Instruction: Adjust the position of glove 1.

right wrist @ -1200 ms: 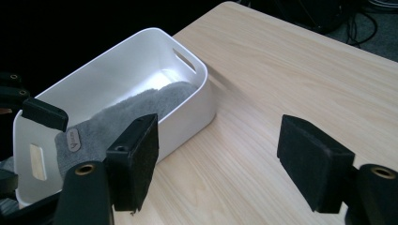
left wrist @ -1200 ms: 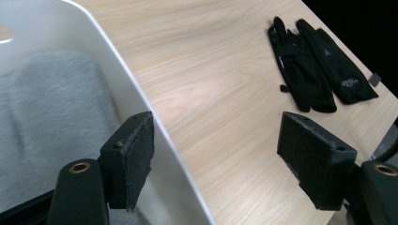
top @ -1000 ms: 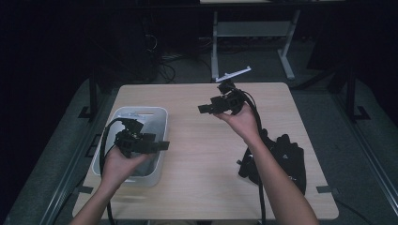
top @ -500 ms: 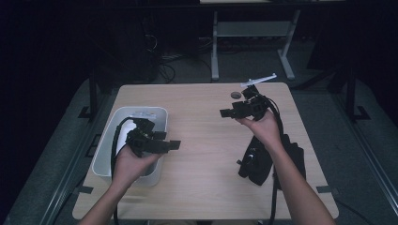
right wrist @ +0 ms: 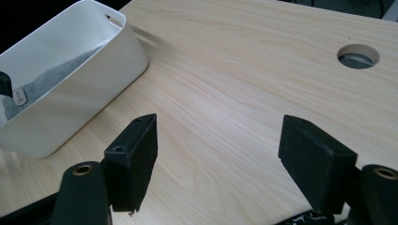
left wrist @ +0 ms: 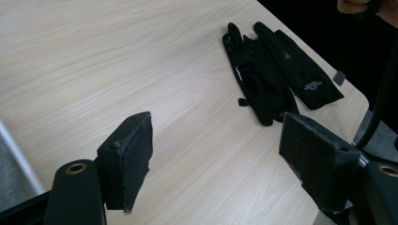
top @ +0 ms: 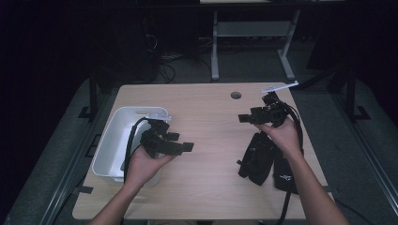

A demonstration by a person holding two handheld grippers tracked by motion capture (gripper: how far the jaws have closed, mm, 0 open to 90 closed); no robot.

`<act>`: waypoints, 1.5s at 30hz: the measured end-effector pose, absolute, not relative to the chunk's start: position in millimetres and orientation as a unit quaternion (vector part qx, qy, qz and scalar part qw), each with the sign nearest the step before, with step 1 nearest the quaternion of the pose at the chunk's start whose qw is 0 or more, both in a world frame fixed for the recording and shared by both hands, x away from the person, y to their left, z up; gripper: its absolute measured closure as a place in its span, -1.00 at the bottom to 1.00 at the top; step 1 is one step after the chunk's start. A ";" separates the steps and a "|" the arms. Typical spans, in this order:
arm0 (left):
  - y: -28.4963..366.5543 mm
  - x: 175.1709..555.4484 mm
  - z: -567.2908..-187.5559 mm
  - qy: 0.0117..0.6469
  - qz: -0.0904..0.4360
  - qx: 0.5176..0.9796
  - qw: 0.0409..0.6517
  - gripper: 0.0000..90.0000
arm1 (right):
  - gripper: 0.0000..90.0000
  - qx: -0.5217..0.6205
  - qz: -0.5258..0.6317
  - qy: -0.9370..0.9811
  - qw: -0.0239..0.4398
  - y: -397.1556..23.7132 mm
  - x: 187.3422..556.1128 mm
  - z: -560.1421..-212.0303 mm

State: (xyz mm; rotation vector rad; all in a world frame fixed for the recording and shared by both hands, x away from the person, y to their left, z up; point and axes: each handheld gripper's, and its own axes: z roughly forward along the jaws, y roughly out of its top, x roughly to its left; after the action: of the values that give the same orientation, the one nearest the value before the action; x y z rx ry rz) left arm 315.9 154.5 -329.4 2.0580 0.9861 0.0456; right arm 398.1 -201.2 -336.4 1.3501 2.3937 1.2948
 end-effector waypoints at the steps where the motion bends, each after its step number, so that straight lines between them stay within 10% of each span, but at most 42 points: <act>1: 153.2 315.8 -329.7 0.392 0.017 0.820 0.416 -0.43 | -0.37 0.445 0.424 0.787 0.051 -204.4 396.9 -337.6; 45: 113.0 304.0 -349.1 0.369 0.006 0.833 0.412 -0.48 | -0.37 0.495 0.385 0.777 0.054 -284.6 343.5 -401.3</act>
State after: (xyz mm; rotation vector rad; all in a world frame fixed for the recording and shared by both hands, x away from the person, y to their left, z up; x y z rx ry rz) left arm 304.0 113.0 -349.1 2.0965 0.9273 0.0153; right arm 343.5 -284.6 -401.3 1.5039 2.3616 1.1695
